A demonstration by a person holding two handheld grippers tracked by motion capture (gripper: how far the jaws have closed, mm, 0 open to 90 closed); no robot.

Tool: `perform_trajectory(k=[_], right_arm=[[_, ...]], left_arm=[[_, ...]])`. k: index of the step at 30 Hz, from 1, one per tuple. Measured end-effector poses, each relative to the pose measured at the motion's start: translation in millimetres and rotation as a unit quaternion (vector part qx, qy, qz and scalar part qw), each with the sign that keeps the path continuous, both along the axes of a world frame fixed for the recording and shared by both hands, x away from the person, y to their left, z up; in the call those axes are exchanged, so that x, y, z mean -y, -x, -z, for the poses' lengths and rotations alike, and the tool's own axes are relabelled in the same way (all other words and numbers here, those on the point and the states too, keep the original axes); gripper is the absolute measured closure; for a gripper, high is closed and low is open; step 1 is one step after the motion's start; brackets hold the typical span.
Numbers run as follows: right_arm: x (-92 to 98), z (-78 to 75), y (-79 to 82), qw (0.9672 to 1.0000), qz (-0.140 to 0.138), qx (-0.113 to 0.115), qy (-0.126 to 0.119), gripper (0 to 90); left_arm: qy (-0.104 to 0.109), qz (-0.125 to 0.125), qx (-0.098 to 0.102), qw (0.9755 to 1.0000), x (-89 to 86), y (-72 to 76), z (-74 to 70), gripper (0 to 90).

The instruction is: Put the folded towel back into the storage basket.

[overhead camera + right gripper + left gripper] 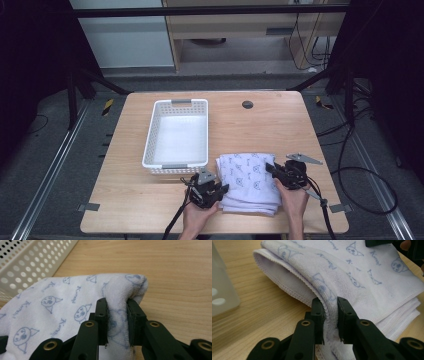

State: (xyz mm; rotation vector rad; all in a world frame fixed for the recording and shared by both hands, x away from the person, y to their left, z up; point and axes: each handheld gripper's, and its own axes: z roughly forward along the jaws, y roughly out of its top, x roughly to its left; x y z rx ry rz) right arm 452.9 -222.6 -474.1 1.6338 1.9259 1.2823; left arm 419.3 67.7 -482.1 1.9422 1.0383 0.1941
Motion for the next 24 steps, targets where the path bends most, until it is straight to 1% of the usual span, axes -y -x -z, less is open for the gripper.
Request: perform_trajectory(k=[1, 2, 3, 4, 6, 7, 8, 9, 16, 17, 18, 19, 20, 21, 22, 24], right_arm=[[-0.6, -5.1, 2.5, 1.0000, 0.000, 0.008, 0.002, 74.0], [-0.6, -5.1, 2.5, 1.0000, 0.000, 0.008, 0.002, 74.0], [-1.0, -9.8, 5.0, 0.9999, -0.001, 0.015, 0.001, 74.0], [-1.0, -9.8, 5.0, 0.9999, -0.001, 0.015, 0.001, 74.0], [-1.7, -15.2, 8.0, 0.9998, -0.001, 0.021, -0.001, 74.0], [-1.6, -17.3, 8.9, 0.9997, -0.001, 0.025, -0.001, 74.0], [-1.6, -21.4, 10.7, 0.9995, -0.003, 0.033, -0.001, 74.1], [-1.6, -21.4, 10.7, 0.9995, -0.003, 0.033, -0.001, 74.1], [-1.4, -36.7, 17.8, 0.9986, -0.001, 0.054, -0.004, 74.0], [-1.3, -40.7, 19.9, 0.9981, -0.002, 0.061, -0.004, 74.0], [-1.3, -40.7, 19.9, 0.9981, -0.002, 0.061, -0.004, 74.0], [-1.3, -45.1, 22.2, 0.9977, -0.002, 0.067, -0.004, 74.0], [-1.3, -45.1, 22.2, 0.9977, -0.002, 0.067, -0.004, 74.0], [-1.6, -49.5, 24.3, 0.9972, -0.002, 0.074, -0.005, 74.0], [-1.6, -49.5, 24.3, 0.9972, -0.002, 0.074, -0.005, 74.0], [-2.6, -55.8, 26.6, 0.9966, -0.004, 0.082, -0.002, 74.0]], left_arm=[[0.000, 0.002, 0.003, 1.0000, -0.2, 0.5, -2.3, 76.9], [0.000, 0.004, 0.005, 1.0000, -0.4, 1.0, -5.0, 76.9], [-0.003, 0.004, 0.010, 0.9999, -0.6, 1.6, -7.9, 77.0], [-0.003, 0.008, 0.013, 0.9999, -0.6, 1.8, -10.4, 77.0], [-0.003, 0.012, 0.020, 0.9997, -0.1, 2.8, -16.1, 77.0], [-0.004, 0.013, 0.021, 0.9997, 0.1, 3.1, -17.9, 77.0], [-0.007, 0.016, 0.026, 0.9995, 0.6, 3.5, -22.4, 77.0], [-0.007, 0.016, 0.026, 0.9995, 0.6, 3.5, -22.4, 77.0], [-0.012, 0.025, 0.042, 0.9987, 2.2, 5.4, -37.6, 77.1], [-0.013, 0.027, 0.047, 0.9985, 2.1, 6.0, -41.3, 77.1], [-0.013, 0.027, 0.047, 0.9985, 2.1, 6.0, -41.3, 77.1], [-0.012, 0.029, 0.051, 0.9982, 1.8, 7.1, -45.3, 77.1], [-0.012, 0.029, 0.051, 0.9982, 1.8, 7.1, -45.3, 77.1], [-0.012, 0.030, 0.053, 0.9981, 1.5, 7.6, -47.1, 77.1], [-0.013, 0.031, 0.054, 0.9980, 1.2, 8.2, -49.1, 77.1], [-0.011, 0.032, 0.059, 0.9977, 0.2, 9.4, -55.1, 77.2]])
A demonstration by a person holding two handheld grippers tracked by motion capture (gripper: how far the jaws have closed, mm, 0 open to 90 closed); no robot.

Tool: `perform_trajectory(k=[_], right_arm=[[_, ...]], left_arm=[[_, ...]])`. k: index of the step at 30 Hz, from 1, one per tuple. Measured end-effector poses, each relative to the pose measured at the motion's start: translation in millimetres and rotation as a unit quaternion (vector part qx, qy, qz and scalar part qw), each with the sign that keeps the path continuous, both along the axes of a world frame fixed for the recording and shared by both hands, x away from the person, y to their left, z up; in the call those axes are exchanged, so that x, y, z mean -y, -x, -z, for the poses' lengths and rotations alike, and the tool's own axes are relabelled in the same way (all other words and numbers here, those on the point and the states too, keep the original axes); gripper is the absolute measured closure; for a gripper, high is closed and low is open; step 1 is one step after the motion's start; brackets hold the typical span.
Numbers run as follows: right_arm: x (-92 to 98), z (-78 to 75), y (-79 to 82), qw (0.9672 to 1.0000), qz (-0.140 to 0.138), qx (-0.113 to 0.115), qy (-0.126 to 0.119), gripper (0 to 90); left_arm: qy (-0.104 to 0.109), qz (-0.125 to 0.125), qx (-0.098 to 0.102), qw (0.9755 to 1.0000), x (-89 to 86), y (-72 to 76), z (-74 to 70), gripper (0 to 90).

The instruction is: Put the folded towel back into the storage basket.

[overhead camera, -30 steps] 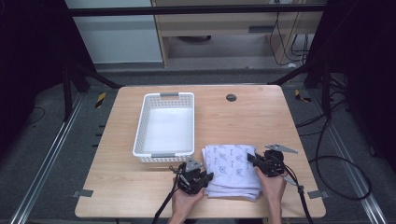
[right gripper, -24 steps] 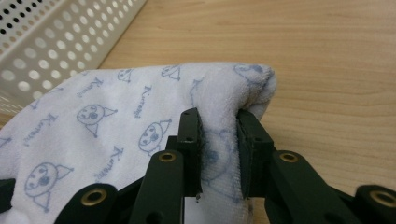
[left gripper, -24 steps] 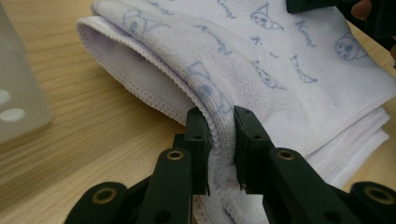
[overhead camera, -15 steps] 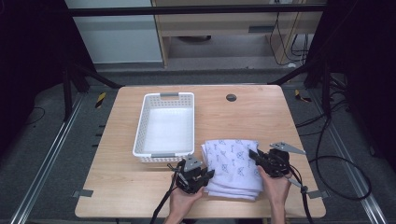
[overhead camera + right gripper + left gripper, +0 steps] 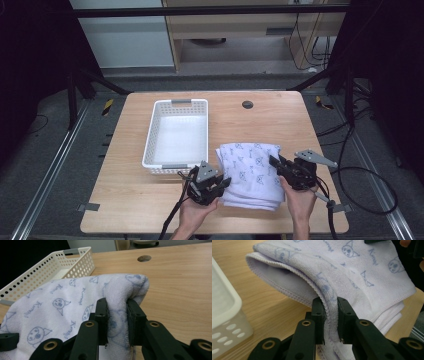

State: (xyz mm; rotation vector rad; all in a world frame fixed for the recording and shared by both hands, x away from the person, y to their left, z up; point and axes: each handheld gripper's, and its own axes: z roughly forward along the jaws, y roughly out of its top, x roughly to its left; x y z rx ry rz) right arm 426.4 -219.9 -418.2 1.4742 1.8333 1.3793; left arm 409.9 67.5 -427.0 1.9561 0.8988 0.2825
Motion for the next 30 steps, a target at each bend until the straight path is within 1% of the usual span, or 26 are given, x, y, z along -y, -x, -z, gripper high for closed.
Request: perform_trajectory(k=[1, 4, 5, 8, 9, 11, 13, 14, 17, 18, 20, 21, 22, 23, 24, 26, 28, 29, 30], right_arm=[[0.0, 0.0, 0.0, 1.0000, 0.000, 0.000, 0.000, 74.0], [0.0, -6.9, 1.8, 0.9999, -0.002, 0.011, 0.001, 74.0], [0.2, -10.7, 3.2, 0.9998, -0.004, 0.018, 0.002, 74.0], [0.2, -14.3, 4.8, 0.9997, -0.003, 0.024, 0.003, 74.0], [-0.3, -18.0, 6.4, 0.9995, -0.002, 0.030, 0.003, 74.0], [-1.0, -20.1, 7.3, 0.9994, -0.002, 0.034, 0.004, 74.0], [-3.4, -26.7, 9.7, 0.9991, -0.002, 0.041, 0.008, 74.0], [-3.4, -26.7, 9.7, 0.9991, -0.002, 0.041, 0.008, 74.0], [-8.1, -34.7, 9.4, 0.9987, -0.003, 0.050, 0.007, 74.0], [-8.1, -34.7, 9.4, 0.9987, -0.003, 0.050, 0.007, 74.0], [-12.5, -37.9, 8.3, 0.9986, -0.003, 0.053, 0.007, 73.9], [-17.6, -40.8, 6.8, 0.9983, -0.006, 0.057, 0.008, 73.9], [-17.6, -40.8, 6.8, 0.9983, -0.006, 0.057, 0.008, 73.9], [-23.7, -43.3, 4.7, 0.9982, -0.005, 0.059, 0.008, 73.8], [-25.9, -44.0, 4.1, 0.9982, -0.006, 0.059, 0.006, 73.9], [-27.7, -44.7, 3.5, 0.9982, -0.007, 0.060, 0.007, 73.9], [-37.0, -47.4, 0.9, 0.9979, -0.012, 0.062, 0.012, 73.8], [-37.0, -47.4, 0.9, 0.9979, -0.012, 0.062, 0.012, 73.8], [-42.6, -48.9, -0.6, 0.9978, -0.015, 0.063, 0.015, 73.8]], left_arm=[[0.000, 0.000, 0.000, 1.0000, 0.0, 0.0, 0.0, 77.2], [0.000, 0.003, 0.006, 1.0000, -0.9, 0.7, -6.6, 77.2], [-0.001, 0.004, 0.010, 0.9999, -0.8, 1.1, -8.9, 77.2], [-0.003, 0.006, 0.018, 0.9998, -1.1, 2.4, -15.1, 77.2], [-0.004, 0.008, 0.021, 0.9997, -1.3, 2.8, -16.9, 77.2], [0.000, 0.007, 0.023, 0.9997, -2.0, 3.1, -19.8, 77.2], [0.002, 0.009, 0.027, 0.9996, -5.1, 2.9, -24.7, 77.2], [0.002, 0.009, 0.027, 0.9996, -5.1, 2.9, -24.7, 77.2], [0.001, 0.009, 0.034, 0.9994, -9.6, 3.0, -31.4, 77.2], [0.001, 0.008, 0.036, 0.9993, -11.3, 2.8, -33.9, 77.2], [0.000, 0.007, 0.039, 0.9992, -15.3, 2.3, -39.5, 77.2], [-0.002, 0.007, 0.042, 0.9991, -17.7, 2.1, -42.3, 77.2], [-0.003, 0.006, 0.045, 0.9990, -19.9, 2.1, -44.8, 77.2], [-0.002, 0.004, 0.047, 0.9989, -24.9, 1.7, -48.5, 77.2], [-0.002, 0.004, 0.047, 0.9989, -24.9, 1.7, -48.5, 77.2], [-0.002, 0.003, 0.046, 0.9989, -30.8, 1.0, -50.6, 77.3], [-0.002, 0.000, 0.047, 0.9989, -39.2, 0.3, -51.4, 77.2], [-0.002, 0.000, 0.047, 0.9989, -39.2, 0.3, -51.4, 77.2], [-0.001, 0.000, 0.047, 0.9989, -41.8, 0.1, -51.5, 77.2]])
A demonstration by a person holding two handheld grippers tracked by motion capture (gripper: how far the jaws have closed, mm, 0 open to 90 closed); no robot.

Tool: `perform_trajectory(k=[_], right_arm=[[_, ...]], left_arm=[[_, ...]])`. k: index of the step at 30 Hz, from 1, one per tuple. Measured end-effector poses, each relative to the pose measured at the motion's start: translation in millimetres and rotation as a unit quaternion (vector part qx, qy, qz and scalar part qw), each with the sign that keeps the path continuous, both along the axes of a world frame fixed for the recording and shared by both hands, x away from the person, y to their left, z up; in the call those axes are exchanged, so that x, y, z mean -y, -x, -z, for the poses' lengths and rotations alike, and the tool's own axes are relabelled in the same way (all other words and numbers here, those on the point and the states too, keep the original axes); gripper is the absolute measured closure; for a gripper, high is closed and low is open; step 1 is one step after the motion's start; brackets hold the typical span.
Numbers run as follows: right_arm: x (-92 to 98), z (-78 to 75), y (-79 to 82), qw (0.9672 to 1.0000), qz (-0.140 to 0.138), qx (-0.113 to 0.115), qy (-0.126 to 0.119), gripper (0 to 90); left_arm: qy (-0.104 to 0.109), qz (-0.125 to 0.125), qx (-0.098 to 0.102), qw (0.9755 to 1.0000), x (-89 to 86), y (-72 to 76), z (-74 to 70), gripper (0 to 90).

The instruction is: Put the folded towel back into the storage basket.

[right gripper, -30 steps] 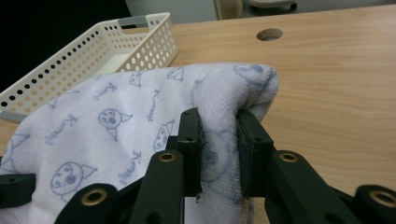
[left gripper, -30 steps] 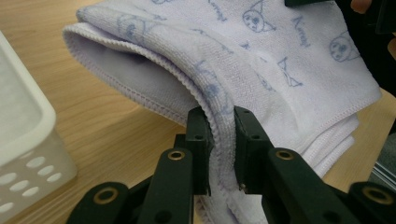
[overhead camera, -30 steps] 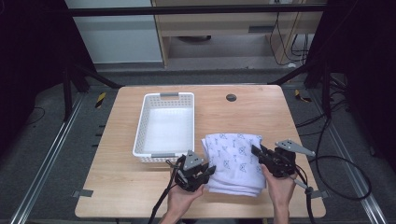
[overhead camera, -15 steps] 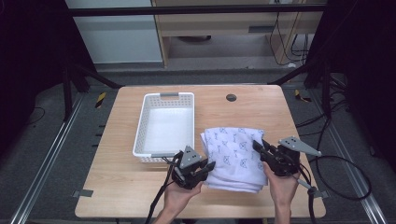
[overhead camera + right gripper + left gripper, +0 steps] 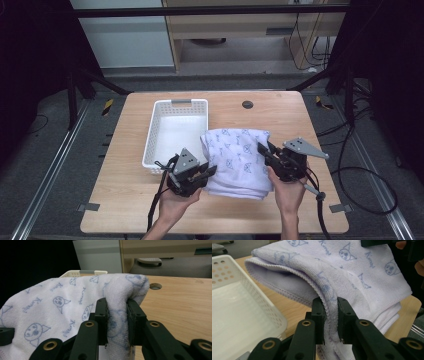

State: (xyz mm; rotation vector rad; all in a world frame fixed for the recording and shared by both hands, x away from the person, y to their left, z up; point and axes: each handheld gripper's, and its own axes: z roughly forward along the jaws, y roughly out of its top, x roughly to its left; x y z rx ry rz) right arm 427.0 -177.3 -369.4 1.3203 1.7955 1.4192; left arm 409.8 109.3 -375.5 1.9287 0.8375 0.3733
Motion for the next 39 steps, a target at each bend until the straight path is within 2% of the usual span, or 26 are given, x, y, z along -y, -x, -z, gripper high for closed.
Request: perform_trajectory(k=[9, 21, 30, 39], right_arm=[[-22.0, -7.6, -7.6, 0.9999, -0.002, 0.004, 0.014, 73.7], [-48.0, -20.1, -24.7, 0.9994, -0.018, 0.016, 0.027, 73.3], [-65.1, -29.7, -38.9, 0.9993, -0.025, 0.017, 0.023, 73.4], [-83.1, -39.8, -55.2, 0.9990, -0.033, 0.023, 0.018, 73.4]], left_arm=[[0.012, -0.009, 0.000, 0.9999, -19.3, -4.0, -0.4, 77.2], [0.033, -0.034, 0.013, 0.9988, -49.5, -15.2, -11.4, 77.2], [0.042, -0.049, 0.017, 0.9978, -62.8, -21.0, -15.1, 77.3], [0.060, -0.070, 0.022, 0.9955, -81.7, -29.1, -21.9, 77.2]])
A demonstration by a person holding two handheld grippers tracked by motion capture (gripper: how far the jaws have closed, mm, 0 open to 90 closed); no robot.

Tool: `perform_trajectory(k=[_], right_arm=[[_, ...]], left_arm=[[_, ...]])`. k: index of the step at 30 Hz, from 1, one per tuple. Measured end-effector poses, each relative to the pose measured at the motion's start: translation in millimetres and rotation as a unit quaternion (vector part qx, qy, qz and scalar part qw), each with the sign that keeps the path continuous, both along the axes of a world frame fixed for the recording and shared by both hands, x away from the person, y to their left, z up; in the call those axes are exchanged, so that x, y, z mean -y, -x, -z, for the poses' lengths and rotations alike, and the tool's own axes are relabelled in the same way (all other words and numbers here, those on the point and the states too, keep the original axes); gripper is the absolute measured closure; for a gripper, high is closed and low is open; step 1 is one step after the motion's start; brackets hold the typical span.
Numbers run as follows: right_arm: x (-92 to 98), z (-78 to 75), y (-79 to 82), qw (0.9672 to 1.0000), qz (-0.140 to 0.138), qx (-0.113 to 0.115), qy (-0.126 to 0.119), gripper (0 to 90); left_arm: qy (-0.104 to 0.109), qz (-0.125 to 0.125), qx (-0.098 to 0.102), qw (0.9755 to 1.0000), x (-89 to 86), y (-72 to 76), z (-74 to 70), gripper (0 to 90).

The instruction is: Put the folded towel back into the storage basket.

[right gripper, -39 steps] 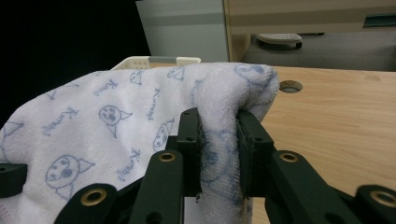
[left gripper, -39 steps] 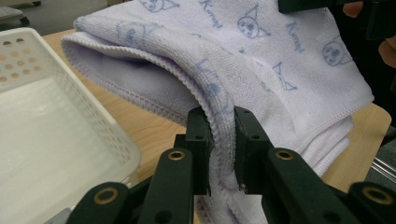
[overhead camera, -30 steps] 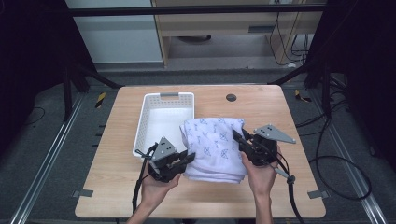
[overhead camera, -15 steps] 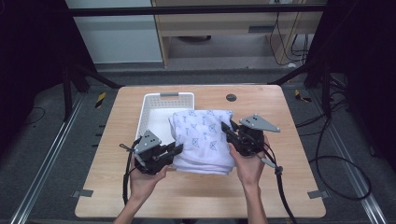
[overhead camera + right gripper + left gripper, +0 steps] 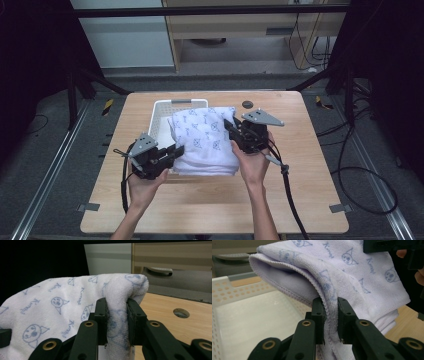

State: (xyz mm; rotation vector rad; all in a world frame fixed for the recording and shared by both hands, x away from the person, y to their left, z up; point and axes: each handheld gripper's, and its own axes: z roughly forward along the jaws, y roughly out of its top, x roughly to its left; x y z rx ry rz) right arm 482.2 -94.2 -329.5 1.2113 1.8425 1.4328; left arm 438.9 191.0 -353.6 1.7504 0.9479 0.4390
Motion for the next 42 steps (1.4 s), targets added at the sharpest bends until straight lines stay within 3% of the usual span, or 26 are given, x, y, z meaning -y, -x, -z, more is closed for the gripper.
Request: perform_trajectory(k=[12, 29, 42], right_arm=[[-21.1, -5.5, -17.6, 1.0000, -0.004, 0.007, -0.005, 73.3], [-49.9, -0.1, -47.2, 0.9999, -0.009, 0.006, -0.006, 73.4], [-68.3, 4.3, -62.9, 0.9998, -0.015, 0.002, -0.013, 73.4]], left_arm=[[0.003, -0.022, 0.000, 0.9997, -15.5, -16.0, -2.3, 77.2], [0.000, -0.051, -0.006, 0.9987, -37.0, -37.2, 1.7, 77.3], [0.014, -0.070, -0.009, 0.9974, -57.8, -45.9, 2.5, 77.3]])
